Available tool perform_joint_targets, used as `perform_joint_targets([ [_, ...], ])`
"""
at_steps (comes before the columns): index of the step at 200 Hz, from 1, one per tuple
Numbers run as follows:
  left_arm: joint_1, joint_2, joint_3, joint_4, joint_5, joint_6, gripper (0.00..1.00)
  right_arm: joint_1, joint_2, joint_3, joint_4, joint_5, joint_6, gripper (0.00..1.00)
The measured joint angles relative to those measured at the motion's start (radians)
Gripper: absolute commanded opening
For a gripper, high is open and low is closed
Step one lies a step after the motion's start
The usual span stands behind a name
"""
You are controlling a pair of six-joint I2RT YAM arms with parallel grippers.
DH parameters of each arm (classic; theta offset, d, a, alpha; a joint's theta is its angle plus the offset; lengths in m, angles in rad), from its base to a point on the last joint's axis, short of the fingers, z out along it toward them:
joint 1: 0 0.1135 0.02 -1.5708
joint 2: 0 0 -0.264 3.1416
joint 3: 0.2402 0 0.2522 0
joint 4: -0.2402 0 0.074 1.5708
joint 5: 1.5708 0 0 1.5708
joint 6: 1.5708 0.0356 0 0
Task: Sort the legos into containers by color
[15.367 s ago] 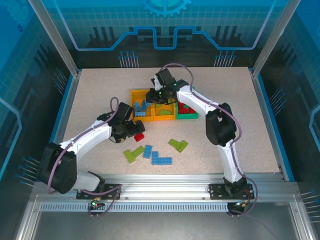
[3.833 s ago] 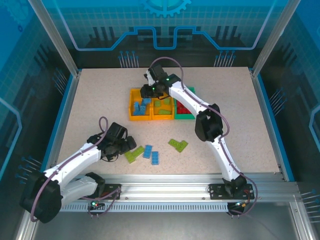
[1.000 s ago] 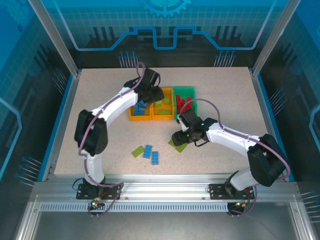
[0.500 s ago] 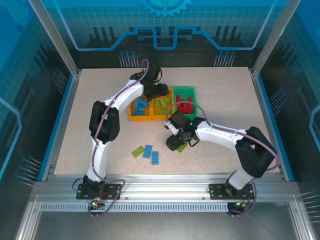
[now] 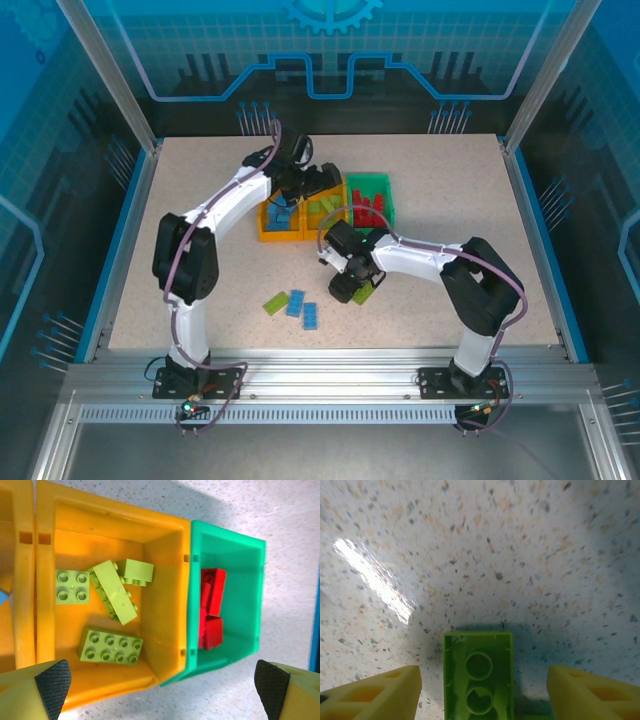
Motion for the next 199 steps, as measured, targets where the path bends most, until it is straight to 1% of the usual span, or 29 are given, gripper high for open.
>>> perform_joint_targets([
  [10,0.012,-0.036,-0.046,0.027,0.014,-0.011,0.99,0.0,0.012,0.005,-0.009,0.0,-0.005,0.62],
  [22,0.029,-0.076,-0.103,0.053,0.026,-0.028,0.99,0.0,0.023,0.01,-0.015,0.0,-0.011,0.58],
  [56,0.066,-0.174,-0.26,0.101,0.032,-0.05,0.99,0.0,0.035,0.026,-0.024,0.0,-0.014,0.37],
  [84,0.066,-0.254,-0.349,0.101,0.02,-0.052,0.99,0.0,0.03,0.038,-0.02,-0.005,0.003,0.28],
  [97,0.066,-0.299,-0.391,0.101,-0.003,-0.043,0.99,-0.003,0.012,0.039,-0.017,-0.025,0.021,0.27],
  [119,0.066,-0.369,-0.465,0.089,-0.042,-0.026,0.99,-0.023,-0.029,0.05,0.002,-0.094,0.057,0.25],
  [159,0.06,-0.435,-0.599,0.059,-0.098,-0.002,0.99,-0.131,-0.055,0.142,0.043,-0.209,0.148,0.24],
  [178,0.037,-0.453,-0.652,0.041,-0.125,0.003,0.99,-0.187,-0.049,0.213,0.047,-0.224,0.203,0.24],
  [199,-0.021,-0.468,-0.675,0.014,-0.159,0.019,0.99,-0.233,-0.004,0.328,0.053,-0.222,0.267,0.24],
])
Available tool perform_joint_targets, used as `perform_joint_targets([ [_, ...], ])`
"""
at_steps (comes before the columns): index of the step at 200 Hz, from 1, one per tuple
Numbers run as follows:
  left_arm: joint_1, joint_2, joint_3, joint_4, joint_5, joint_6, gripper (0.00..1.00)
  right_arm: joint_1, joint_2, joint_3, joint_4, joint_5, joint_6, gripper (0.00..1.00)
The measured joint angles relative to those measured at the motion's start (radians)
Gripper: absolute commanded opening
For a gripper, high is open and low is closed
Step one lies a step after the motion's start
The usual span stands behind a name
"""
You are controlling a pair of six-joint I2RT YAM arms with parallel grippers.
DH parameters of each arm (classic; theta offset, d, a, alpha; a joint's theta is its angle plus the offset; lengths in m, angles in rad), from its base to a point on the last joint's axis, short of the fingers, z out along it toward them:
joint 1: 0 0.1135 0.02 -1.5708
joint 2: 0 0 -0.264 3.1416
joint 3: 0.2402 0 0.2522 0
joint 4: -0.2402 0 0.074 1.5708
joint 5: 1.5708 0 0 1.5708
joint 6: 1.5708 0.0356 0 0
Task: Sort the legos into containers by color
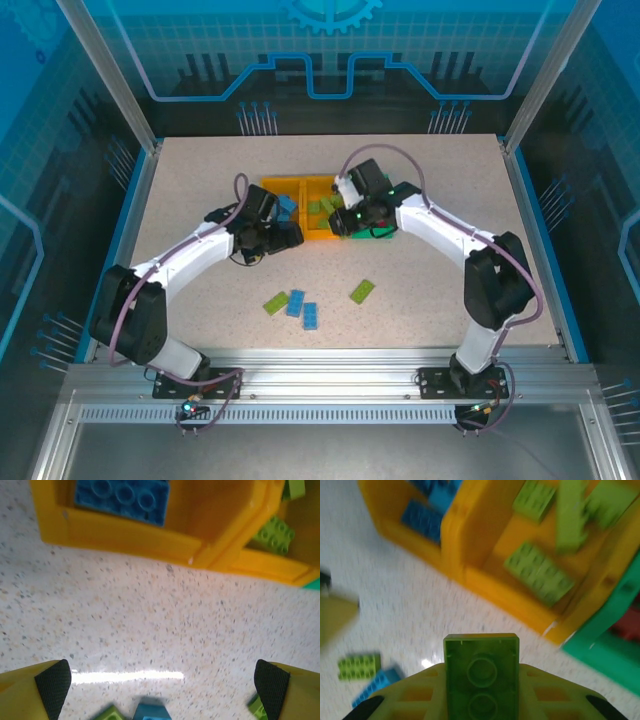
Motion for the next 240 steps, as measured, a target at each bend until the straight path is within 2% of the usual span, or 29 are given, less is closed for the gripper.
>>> perform_joint_targets([
  [46,-0.139,-0.006,-0.013,-0.018,-0.049,0.008,0.98,-0.032,0.217,0.283,-0.027,0.034,0.109,0.29],
  [80,-0.183,0.014,-0.039,-0.029,-0.066,0.011,0.88,-0.037,0.37,0.434,-0.088,0.068,0.159,0.35],
  [111,-0.22,0.035,-0.047,-0.048,-0.09,0.02,0.87,-0.041,0.444,0.514,-0.135,0.081,0.182,0.54],
  [162,-0.294,0.038,-0.083,-0.063,-0.107,-0.005,0.83,-0.041,0.449,0.547,-0.156,0.069,0.182,0.72],
  [196,-0.306,0.075,-0.095,-0.063,-0.108,-0.028,0.7,-0.041,0.411,0.494,-0.155,0.056,0.182,0.74],
  [240,-0.309,0.113,-0.095,-0.063,-0.11,-0.029,0.64,-0.041,0.228,0.319,-0.126,0.056,0.183,0.79],
])
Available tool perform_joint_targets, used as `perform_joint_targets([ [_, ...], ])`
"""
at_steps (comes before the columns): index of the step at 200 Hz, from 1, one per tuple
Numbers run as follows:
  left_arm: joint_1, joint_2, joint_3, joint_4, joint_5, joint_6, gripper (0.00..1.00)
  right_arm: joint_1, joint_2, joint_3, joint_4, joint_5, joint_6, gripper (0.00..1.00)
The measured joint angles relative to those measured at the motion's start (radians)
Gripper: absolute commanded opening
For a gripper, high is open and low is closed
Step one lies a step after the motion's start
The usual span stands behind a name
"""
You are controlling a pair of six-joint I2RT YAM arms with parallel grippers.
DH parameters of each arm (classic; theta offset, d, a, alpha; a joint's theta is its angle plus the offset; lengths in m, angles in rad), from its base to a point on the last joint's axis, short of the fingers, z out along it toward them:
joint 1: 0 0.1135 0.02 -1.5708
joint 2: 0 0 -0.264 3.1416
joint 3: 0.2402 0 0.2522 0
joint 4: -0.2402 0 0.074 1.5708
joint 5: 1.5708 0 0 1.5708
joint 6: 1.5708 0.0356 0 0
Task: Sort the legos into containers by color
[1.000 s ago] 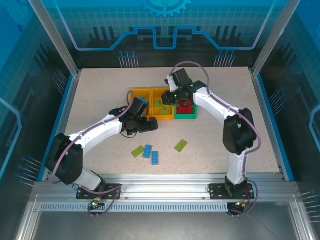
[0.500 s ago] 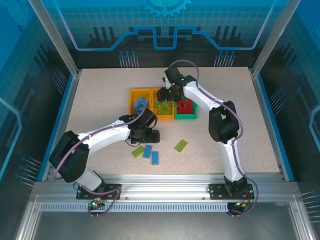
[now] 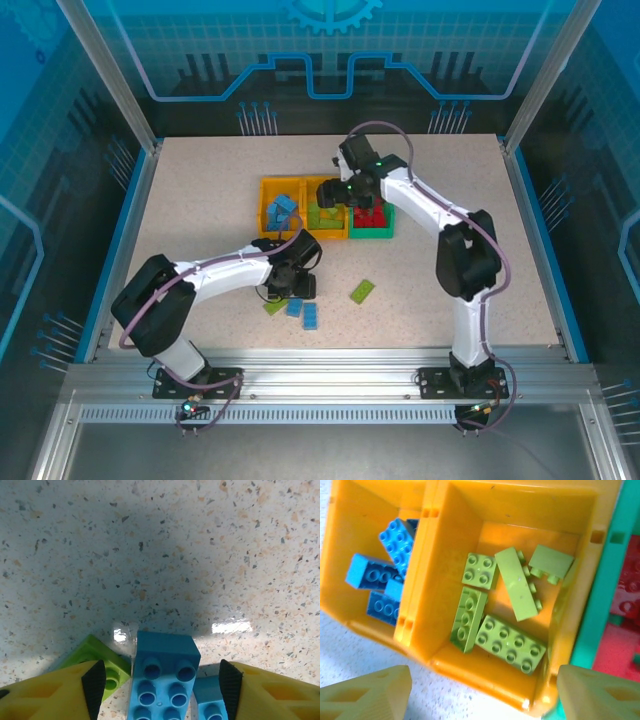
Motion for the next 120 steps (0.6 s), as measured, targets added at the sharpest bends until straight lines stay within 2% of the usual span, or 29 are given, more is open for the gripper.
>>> perform_joint_targets([
  [25,-0.002,0.014,0.0,0.0,-0.002,0.0,0.59,-0.006,-0.108,-0.082,0.023,0.001,0.001,0.8],
  [70,-0.003,0.035,0.009,0.0,-0.014,0.002,0.58,-0.032,-0.227,-0.205,0.043,0.022,-0.002,0.81],
  [91,-0.007,0.048,0.016,0.0,-0.017,0.002,0.51,-0.05,-0.266,-0.275,0.049,0.029,-0.005,0.82],
  [120,-0.01,0.059,0.027,-0.003,-0.022,0.003,0.47,-0.084,-0.306,-0.354,0.052,0.029,-0.004,0.82],
])
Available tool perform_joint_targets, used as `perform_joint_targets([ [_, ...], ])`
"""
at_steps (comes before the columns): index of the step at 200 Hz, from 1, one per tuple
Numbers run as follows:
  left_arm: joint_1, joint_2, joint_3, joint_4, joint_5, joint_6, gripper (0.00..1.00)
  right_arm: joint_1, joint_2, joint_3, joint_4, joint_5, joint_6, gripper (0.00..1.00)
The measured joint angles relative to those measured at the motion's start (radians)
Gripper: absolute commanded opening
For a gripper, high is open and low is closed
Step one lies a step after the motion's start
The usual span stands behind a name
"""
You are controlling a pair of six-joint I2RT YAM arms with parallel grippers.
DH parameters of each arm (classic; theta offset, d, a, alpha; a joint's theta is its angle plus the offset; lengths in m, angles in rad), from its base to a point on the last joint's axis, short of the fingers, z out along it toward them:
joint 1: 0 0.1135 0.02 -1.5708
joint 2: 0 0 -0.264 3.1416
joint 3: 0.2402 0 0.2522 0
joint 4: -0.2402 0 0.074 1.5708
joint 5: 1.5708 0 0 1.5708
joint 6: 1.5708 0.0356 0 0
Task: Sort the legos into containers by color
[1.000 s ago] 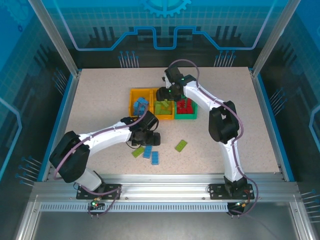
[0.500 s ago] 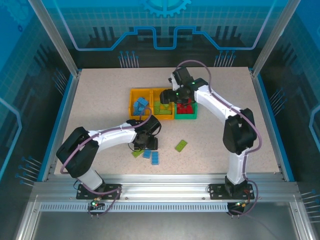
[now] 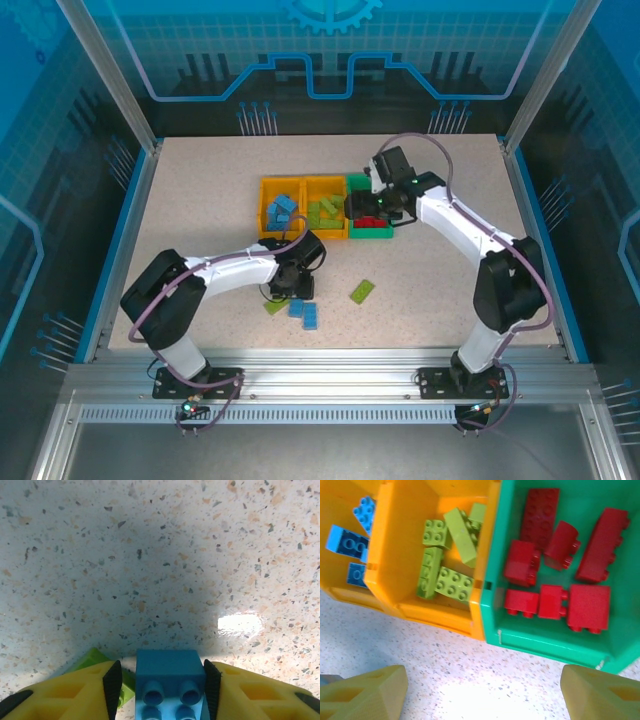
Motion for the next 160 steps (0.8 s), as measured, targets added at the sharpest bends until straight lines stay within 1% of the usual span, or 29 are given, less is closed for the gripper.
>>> perform_joint_targets([
  [15,-0.001,0.011,0.01,0.0,0.0,0.0,0.44,-0.019,-0.017,-0.03,0.007,-0.002,0.0,0.82],
  [70,-0.005,0.062,0.047,-0.004,-0.001,0.0,0.42,-0.058,-0.058,-0.087,0.022,-0.003,0.0,0.82],
  [100,-0.005,0.092,0.094,-0.024,-0.016,0.005,0.35,-0.068,-0.069,-0.112,0.027,-0.003,0.0,0.82],
  [132,-0.004,0.131,0.163,-0.036,-0.035,0.008,0.35,-0.08,-0.079,-0.134,0.029,-0.003,0.0,0.82],
  [160,0.017,0.144,0.198,-0.051,-0.045,0.026,0.35,-0.088,-0.102,-0.158,0.035,-0.005,-0.001,0.82],
])
